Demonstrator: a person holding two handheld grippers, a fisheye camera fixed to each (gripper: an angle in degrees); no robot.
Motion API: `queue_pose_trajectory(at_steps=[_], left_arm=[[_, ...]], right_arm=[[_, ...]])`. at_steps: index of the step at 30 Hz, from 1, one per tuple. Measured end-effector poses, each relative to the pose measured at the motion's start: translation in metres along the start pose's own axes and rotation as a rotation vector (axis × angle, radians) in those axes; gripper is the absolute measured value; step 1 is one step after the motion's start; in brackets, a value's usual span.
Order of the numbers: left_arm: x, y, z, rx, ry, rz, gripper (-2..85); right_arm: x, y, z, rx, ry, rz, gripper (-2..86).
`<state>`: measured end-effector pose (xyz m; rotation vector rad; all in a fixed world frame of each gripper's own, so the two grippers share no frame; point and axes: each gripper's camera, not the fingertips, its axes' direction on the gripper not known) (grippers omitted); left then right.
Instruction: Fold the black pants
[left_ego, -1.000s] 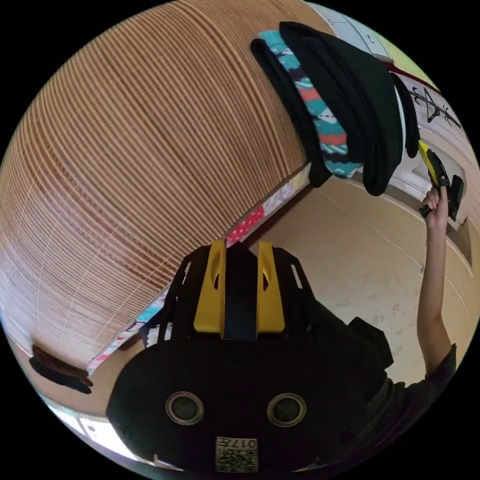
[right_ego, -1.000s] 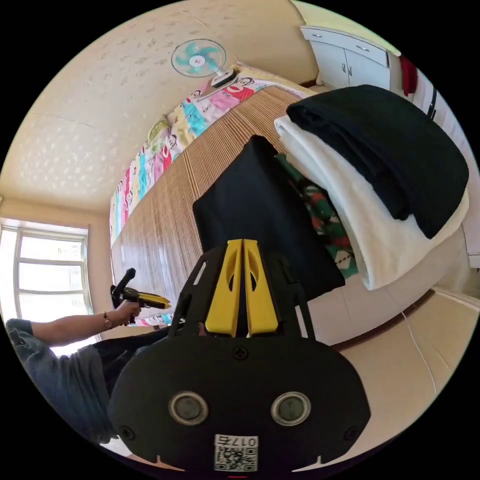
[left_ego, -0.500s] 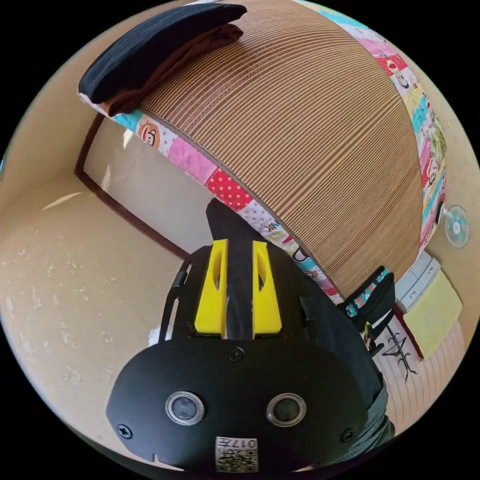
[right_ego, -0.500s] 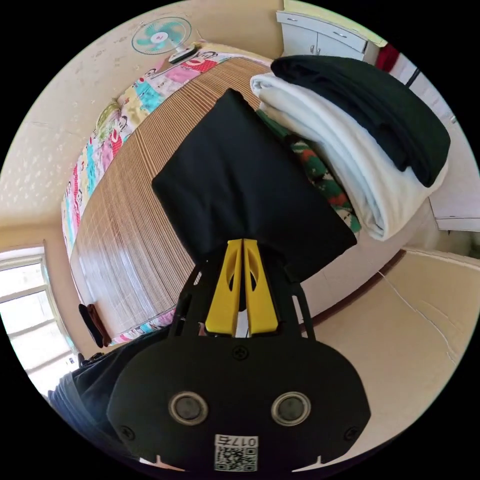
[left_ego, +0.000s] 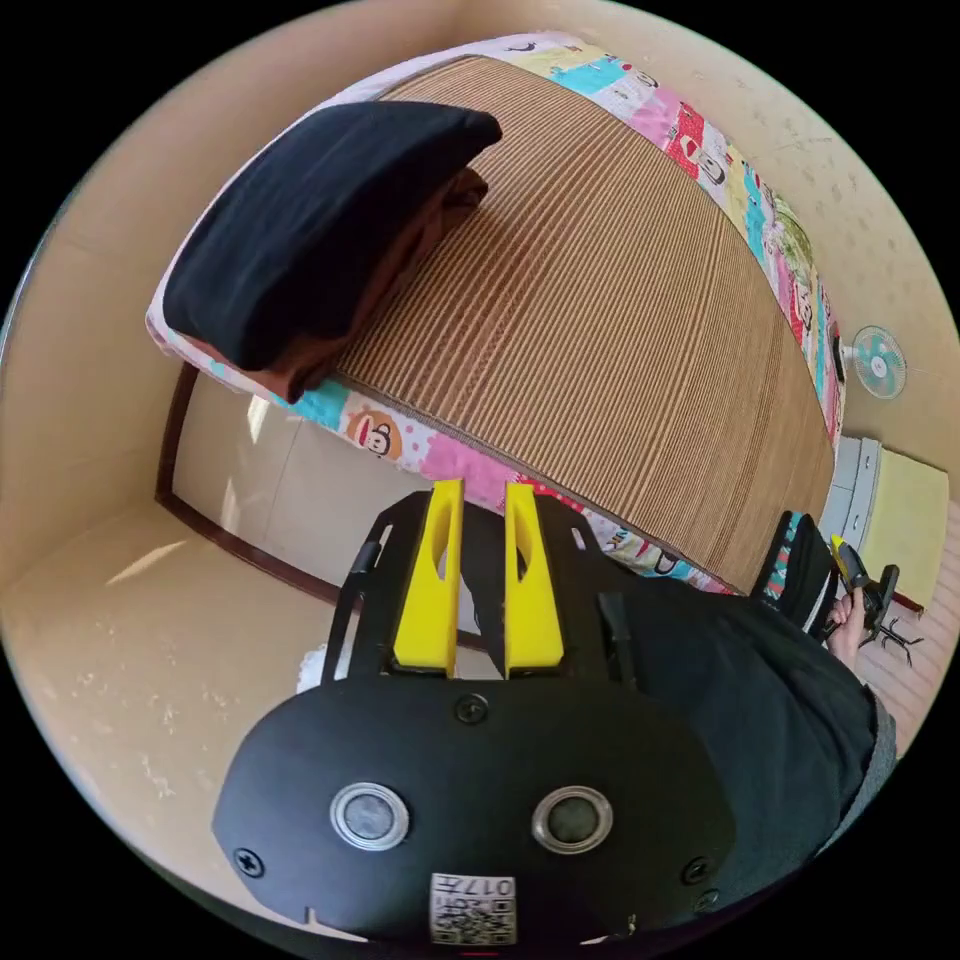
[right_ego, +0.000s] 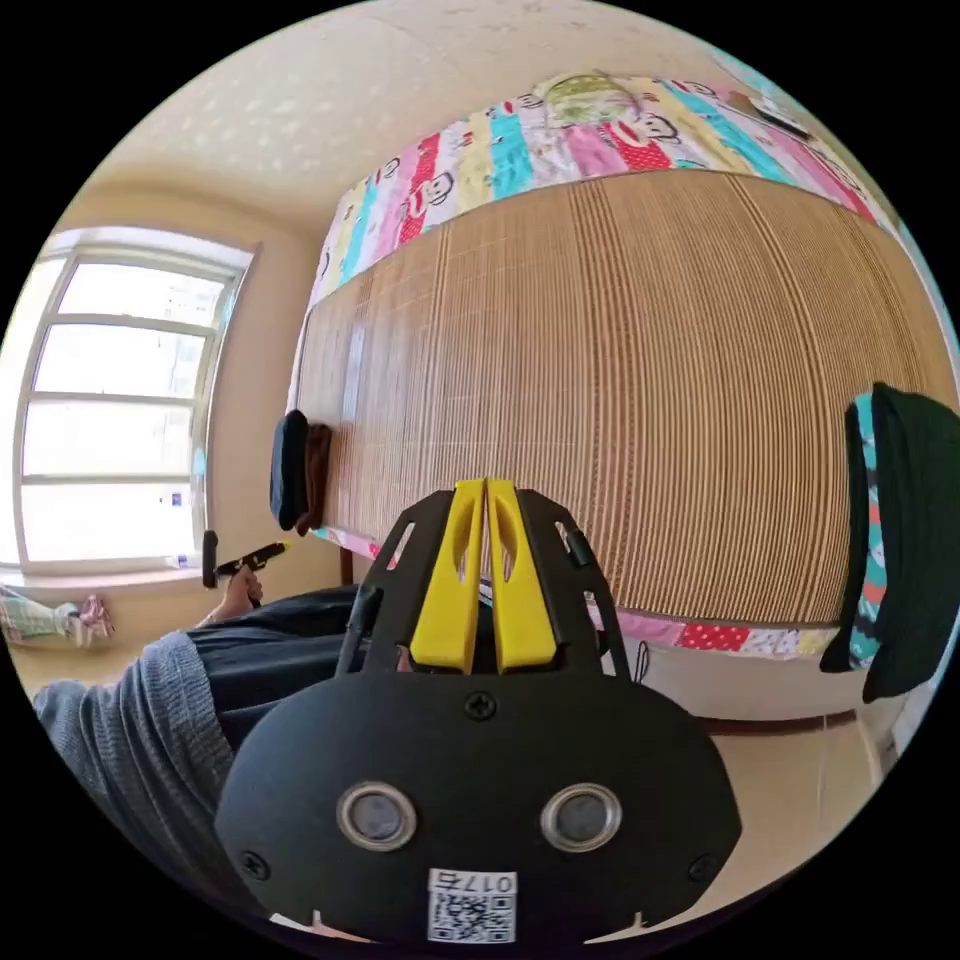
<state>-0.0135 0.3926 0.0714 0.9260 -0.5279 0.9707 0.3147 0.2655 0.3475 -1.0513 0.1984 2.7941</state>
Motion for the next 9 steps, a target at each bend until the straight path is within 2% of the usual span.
queue_pose_trajectory(at_steps=[2,4,5,7,9], left_arm=[[-0.025,-0.012,-0.023,0.094,-0.052,0.002,7.3],[-0.041,-0.022,-0.037,0.151,-0.119,0.006,8.0],[-0.050,-0.030,-0.042,0.170,-0.162,0.020,9.9],[-0.054,-0.046,-0.038,0.137,-0.226,0.079,11.5],[-0.048,-0.057,-0.028,0.127,-0.317,0.182,12.1]], right_arm=[[-0.071,-0.008,0.009,-0.050,0.087,-0.201,0.4],[-0.152,0.000,0.006,0.001,0.340,-0.397,0.5],[-0.168,0.005,0.007,0.021,0.421,-0.429,0.5],[-0.207,0.023,0.018,0.146,0.762,-0.409,0.5],[-0.215,0.039,0.031,0.208,0.931,-0.368,0.5]])
